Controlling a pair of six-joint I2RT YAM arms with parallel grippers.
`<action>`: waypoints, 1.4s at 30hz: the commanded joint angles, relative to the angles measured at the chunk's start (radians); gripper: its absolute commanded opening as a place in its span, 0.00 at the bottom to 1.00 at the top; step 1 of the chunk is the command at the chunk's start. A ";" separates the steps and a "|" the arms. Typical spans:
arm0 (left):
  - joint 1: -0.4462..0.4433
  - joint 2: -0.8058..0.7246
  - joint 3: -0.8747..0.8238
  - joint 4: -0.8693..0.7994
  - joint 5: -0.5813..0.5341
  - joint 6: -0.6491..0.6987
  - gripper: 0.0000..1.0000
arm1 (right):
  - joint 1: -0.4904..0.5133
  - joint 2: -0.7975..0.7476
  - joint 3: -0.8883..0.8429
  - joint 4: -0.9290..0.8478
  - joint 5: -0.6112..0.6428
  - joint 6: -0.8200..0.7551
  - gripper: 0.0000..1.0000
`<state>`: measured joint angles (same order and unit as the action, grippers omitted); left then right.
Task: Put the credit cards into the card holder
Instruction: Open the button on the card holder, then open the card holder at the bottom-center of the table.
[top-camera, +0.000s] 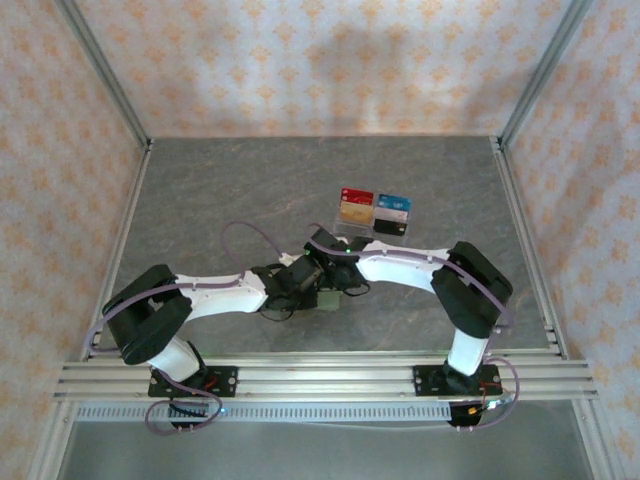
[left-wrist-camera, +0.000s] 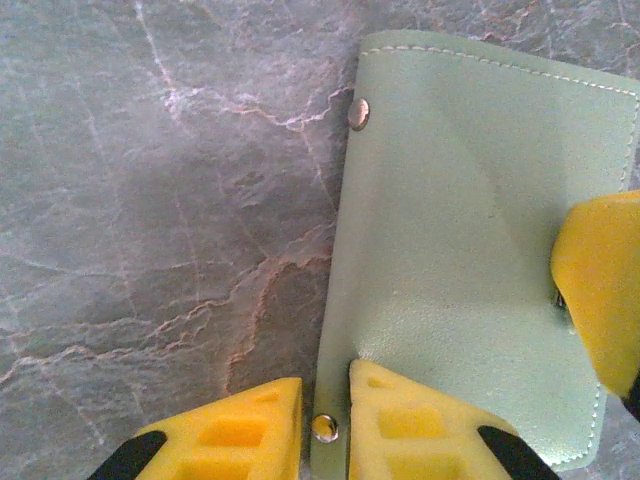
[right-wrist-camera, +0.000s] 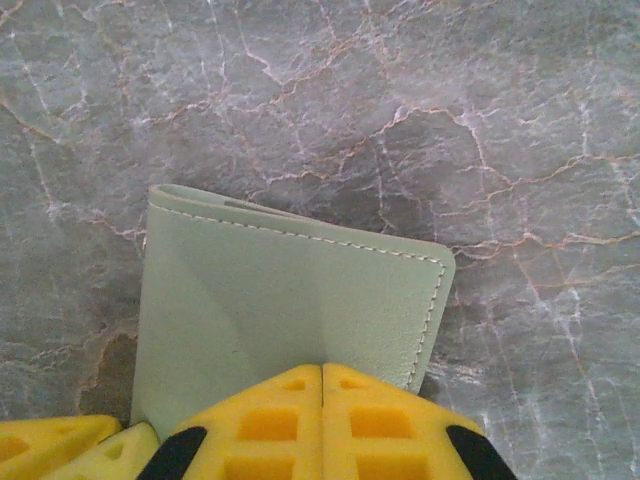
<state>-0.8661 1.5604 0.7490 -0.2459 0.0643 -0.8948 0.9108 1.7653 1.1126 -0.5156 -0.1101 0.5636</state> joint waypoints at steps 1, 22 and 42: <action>0.016 0.043 -0.005 -0.119 -0.098 -0.023 0.16 | 0.038 -0.045 -0.030 -0.090 0.028 -0.011 0.00; 0.010 0.037 0.006 -0.113 -0.087 0.004 0.17 | -0.090 -0.298 -0.320 0.046 0.169 0.173 0.35; 0.009 0.033 0.003 -0.118 -0.093 0.000 0.17 | -0.037 -0.141 -0.092 0.049 -0.092 0.112 0.00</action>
<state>-0.8650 1.5734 0.7685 -0.2653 0.0578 -0.8967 0.8803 1.5902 1.0344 -0.4812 -0.1658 0.6834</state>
